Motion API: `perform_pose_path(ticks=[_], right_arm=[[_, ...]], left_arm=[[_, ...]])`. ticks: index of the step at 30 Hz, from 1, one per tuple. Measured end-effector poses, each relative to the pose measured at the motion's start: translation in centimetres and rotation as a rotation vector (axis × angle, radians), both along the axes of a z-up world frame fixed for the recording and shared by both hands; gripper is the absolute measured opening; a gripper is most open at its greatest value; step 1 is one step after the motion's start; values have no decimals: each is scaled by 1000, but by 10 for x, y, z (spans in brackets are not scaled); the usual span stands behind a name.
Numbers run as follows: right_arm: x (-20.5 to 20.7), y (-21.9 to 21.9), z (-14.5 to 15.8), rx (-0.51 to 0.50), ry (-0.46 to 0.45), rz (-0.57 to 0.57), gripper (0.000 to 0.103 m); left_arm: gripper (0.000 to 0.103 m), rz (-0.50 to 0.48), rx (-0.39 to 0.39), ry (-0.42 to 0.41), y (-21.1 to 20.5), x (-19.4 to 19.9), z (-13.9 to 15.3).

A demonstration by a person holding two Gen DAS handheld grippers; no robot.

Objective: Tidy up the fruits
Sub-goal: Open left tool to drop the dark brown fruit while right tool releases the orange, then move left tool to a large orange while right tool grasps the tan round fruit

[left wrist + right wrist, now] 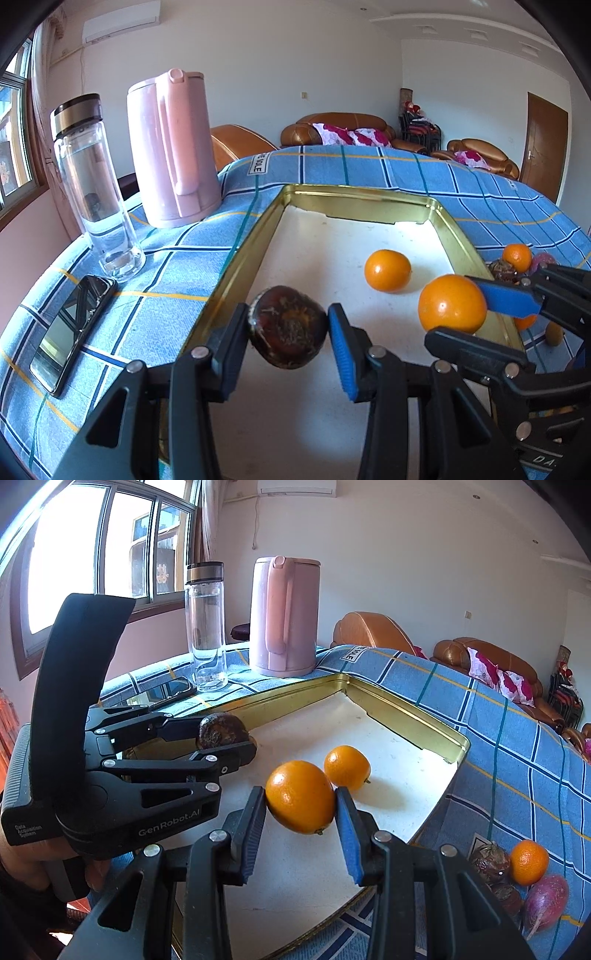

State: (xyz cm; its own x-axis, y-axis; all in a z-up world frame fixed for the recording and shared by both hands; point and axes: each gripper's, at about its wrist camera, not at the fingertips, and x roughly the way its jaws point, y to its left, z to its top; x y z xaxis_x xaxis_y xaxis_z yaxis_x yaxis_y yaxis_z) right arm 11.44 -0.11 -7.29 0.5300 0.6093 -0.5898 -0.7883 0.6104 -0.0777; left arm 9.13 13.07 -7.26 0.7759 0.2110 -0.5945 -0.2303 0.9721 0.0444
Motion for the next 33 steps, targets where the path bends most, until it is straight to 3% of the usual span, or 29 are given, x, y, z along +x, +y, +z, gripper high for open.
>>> perform_pose_path(ticks=[2, 4, 6, 7, 13, 21, 26, 33], right_arm=[[0, -1, 0, 1, -1, -1, 40], [0, -2, 0, 6, -2, -5, 44], [0, -5, 2, 22, -11, -24, 58], [0, -9, 4, 41, -19, -34, 59], [-11, -61, 14, 88, -83, -124, 59], [-3, -157, 11, 105, -23, -343, 60], [4, -171, -4, 98, 65, -356, 60], [4, -169, -13, 69, 107, -327, 60]], left_arm=[[45, 7, 8, -1, 0, 0, 0], [53, 13, 20, -9, -1, -1, 1], [58, 12, 37, -13, -4, -2, 2], [62, 12, 42, -17, -5, -3, 2], [77, -1, 18, -78, -10, -13, 8], [90, -62, -2, -116, -41, -17, 12], [91, -119, 9, -140, -68, -20, 21], [94, -180, 42, -155, -96, -21, 24]])
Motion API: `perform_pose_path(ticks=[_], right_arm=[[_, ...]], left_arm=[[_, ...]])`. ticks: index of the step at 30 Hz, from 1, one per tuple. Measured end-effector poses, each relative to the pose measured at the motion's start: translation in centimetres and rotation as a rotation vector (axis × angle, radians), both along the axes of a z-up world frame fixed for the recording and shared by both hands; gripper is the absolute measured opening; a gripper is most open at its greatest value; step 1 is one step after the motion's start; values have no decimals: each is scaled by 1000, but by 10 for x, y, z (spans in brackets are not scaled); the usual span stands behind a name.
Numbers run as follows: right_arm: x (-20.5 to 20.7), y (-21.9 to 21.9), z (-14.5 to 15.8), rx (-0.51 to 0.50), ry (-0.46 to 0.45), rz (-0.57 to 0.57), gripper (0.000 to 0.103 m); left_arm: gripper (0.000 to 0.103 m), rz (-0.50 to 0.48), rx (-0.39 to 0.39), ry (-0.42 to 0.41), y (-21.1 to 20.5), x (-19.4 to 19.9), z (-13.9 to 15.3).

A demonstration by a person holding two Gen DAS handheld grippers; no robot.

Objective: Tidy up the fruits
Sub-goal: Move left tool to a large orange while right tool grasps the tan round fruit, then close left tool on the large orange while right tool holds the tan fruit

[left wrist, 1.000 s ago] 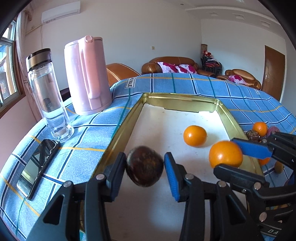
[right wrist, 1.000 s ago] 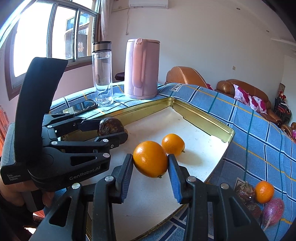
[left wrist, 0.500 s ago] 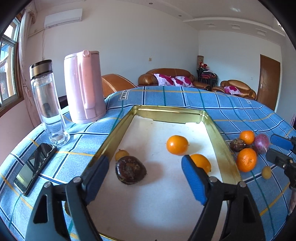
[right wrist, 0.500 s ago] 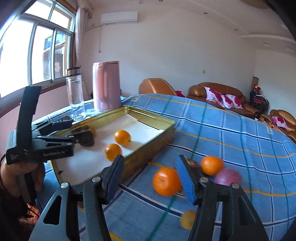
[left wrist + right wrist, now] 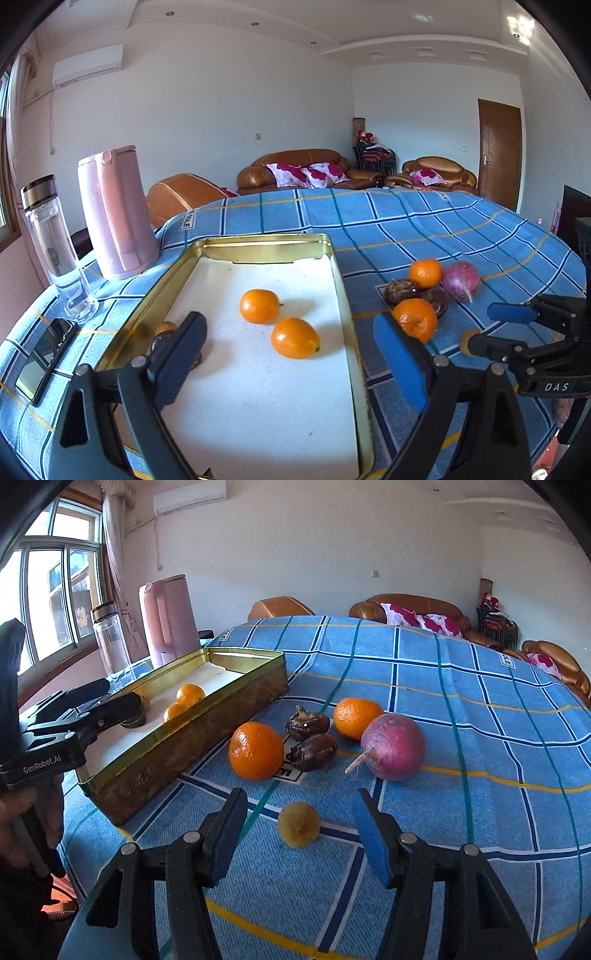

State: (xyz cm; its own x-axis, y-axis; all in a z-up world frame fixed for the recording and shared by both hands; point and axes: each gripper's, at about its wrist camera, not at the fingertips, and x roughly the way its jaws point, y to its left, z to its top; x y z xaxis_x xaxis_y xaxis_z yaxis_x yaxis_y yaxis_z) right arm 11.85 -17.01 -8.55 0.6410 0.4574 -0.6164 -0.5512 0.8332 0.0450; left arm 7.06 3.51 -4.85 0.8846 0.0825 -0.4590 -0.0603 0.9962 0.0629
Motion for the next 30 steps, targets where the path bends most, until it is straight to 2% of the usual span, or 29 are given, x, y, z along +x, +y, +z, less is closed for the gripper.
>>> perform_pose_path(ticks=[1, 3, 5, 8, 13, 17, 20, 24, 30], right_arm=[[0, 1, -2, -6, 7, 1, 58], [2, 3, -5, -15, 28, 15, 47], [6, 6, -8, -30, 57, 29, 44], [8, 9, -12, -43, 81, 52, 28], [0, 6, -7, -45, 18, 30, 28], [7, -12, 5, -1, -20, -42, 28], [12, -24, 17, 30, -54, -95, 28], [18, -29, 29, 27, -118, -153, 28], [26, -31, 29, 40, -125, -173, 28]], left_arm=[[94, -3, 0, 5, -1, 1, -1], [94, -8, -4, 10, -3, 2, -2], [94, -18, -9, 13, -6, 3, -2], [94, -38, -3, 7, -15, 2, 0], [94, -97, 25, 3, -38, 5, 4], [91, -153, 34, 17, -59, 13, 6], [82, -184, 57, 42, -75, 24, 3], [60, -233, 45, 128, -91, 44, -9], [57, -268, 20, 240, -99, 63, -24]])
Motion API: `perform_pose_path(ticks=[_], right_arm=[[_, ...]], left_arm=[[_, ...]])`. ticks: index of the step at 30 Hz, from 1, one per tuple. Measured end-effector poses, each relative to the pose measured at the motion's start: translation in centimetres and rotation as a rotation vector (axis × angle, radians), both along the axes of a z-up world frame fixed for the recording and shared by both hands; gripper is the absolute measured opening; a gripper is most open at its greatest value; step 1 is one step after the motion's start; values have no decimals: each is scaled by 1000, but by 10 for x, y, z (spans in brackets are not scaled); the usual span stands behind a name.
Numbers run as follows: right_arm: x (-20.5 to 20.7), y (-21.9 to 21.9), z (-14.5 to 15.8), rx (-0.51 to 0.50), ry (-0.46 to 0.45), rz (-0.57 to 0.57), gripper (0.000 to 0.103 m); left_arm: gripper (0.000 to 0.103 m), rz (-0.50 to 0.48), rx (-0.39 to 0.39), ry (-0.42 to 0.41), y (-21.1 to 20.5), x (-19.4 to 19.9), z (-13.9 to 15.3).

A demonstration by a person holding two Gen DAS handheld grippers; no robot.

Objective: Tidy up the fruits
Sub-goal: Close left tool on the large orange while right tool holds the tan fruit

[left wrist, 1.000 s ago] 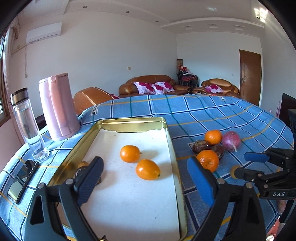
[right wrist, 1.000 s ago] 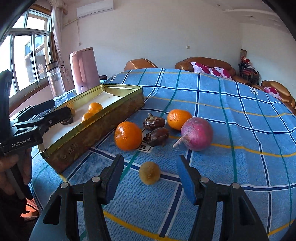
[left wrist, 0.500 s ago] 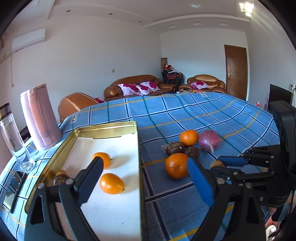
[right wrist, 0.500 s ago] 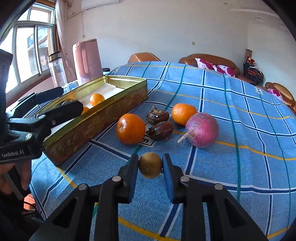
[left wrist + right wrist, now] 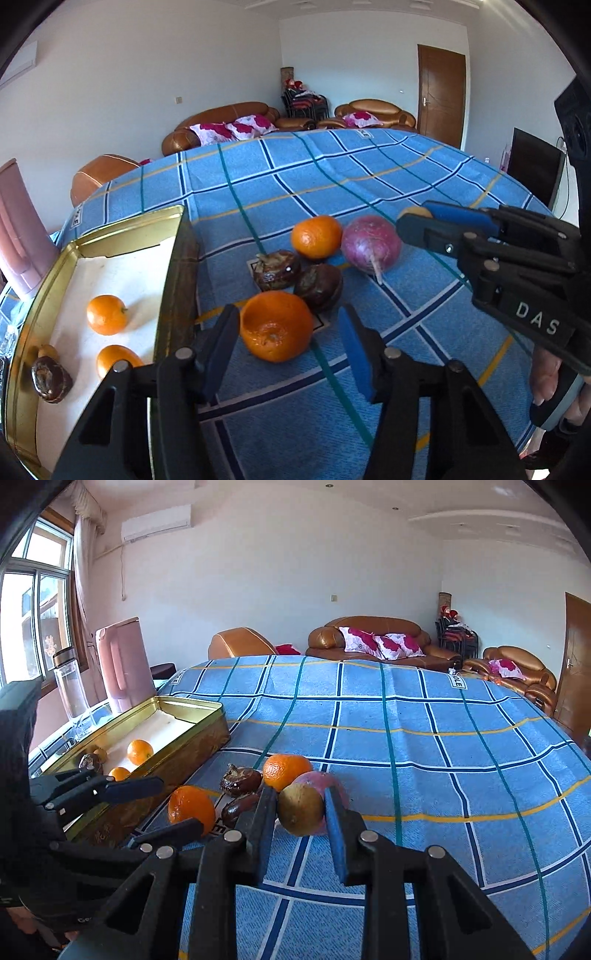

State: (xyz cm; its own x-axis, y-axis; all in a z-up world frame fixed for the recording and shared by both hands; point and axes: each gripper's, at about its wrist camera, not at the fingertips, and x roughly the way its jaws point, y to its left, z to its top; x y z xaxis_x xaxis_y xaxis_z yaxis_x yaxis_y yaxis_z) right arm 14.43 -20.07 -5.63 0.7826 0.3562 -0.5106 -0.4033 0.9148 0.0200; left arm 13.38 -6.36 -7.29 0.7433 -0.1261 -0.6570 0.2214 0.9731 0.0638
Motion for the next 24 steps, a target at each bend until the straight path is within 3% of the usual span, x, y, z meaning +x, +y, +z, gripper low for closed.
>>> perform_pose_path(ticks=[7, 9, 11, 19, 24], right_arm=[[5, 6, -2, -12, 14, 19, 28], [5, 4, -2, -3, 16, 18, 28], [5, 3, -2, 1, 18, 15, 28], [5, 4, -2, -7, 16, 14, 28], [4, -1, -1, 18, 13, 11, 28]], left_arm=[[56, 33, 7, 64, 5, 20, -7], [56, 26, 17, 54, 4, 18, -6], [48, 20, 39, 49, 1, 18, -7], [48, 6, 67, 61, -2, 22, -9], [47, -1, 30, 42, 2, 19, -5]])
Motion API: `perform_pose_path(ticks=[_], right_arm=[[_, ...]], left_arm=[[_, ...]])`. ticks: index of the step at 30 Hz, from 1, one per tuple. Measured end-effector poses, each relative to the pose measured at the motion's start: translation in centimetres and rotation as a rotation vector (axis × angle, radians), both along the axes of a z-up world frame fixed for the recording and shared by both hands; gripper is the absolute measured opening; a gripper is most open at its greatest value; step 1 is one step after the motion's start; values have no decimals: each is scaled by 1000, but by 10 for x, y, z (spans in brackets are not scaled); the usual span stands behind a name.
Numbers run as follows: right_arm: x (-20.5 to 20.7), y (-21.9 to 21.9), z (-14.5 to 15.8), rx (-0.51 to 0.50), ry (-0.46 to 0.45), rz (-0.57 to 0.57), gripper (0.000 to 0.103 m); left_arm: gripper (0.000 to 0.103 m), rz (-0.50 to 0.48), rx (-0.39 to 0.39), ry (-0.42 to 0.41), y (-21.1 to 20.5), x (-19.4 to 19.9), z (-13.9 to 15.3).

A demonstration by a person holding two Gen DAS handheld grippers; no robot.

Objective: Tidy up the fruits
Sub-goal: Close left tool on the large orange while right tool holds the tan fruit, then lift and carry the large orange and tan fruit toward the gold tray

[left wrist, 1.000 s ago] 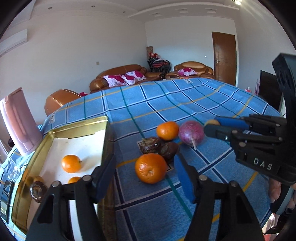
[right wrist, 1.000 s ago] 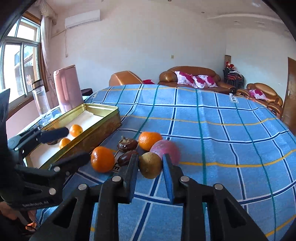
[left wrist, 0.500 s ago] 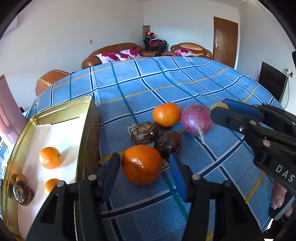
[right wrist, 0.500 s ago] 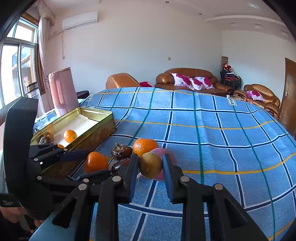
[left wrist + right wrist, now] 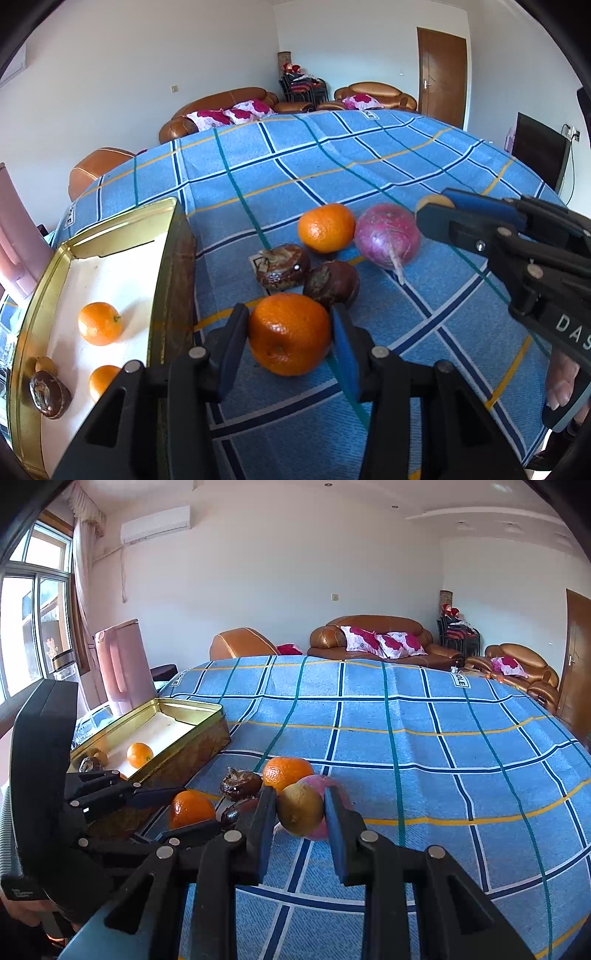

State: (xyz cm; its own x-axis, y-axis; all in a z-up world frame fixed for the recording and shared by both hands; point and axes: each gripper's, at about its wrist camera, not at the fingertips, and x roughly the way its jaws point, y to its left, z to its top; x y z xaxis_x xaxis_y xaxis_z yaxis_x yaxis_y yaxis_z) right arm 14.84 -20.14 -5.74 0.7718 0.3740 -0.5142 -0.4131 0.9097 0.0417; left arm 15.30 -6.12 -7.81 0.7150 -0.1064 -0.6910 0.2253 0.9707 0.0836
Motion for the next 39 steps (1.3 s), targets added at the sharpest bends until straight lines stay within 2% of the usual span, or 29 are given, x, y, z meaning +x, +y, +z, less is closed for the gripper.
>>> perform_pose_path(ticks=[11, 39], right_arm=[[-8, -2, 4, 9, -44, 29, 28], [-24, -1, 10, 33, -124, 102, 28]], left_arm=[[47, 25, -73, -106, 13, -15, 14], [47, 61, -94, -259, 21, -39, 30]])
